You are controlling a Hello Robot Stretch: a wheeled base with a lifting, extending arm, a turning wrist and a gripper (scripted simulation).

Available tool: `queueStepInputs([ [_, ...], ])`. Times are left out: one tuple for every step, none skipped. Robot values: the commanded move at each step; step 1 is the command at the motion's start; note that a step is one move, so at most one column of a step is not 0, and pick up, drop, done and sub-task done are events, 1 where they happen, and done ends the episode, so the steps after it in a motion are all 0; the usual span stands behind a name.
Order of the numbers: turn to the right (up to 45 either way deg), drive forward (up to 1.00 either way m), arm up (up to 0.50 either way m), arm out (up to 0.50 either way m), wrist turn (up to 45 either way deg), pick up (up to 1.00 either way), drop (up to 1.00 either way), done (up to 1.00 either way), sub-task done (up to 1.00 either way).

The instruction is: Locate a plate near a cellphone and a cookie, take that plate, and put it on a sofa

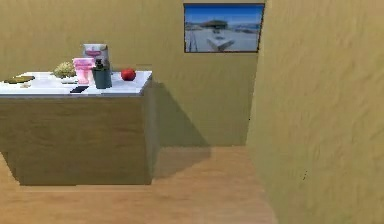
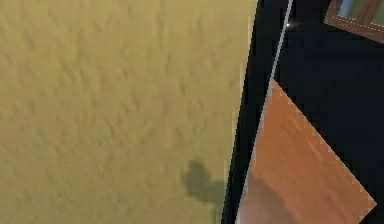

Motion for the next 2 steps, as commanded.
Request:
queueStepInputs([
  [0.0,1.0,0.0,0.0,0.0,0.0,0.0,0.0,0.0],
  [-45.0,0.0,0.0,0.0,0.0,0.0,0.0,0.0,0.0],
])
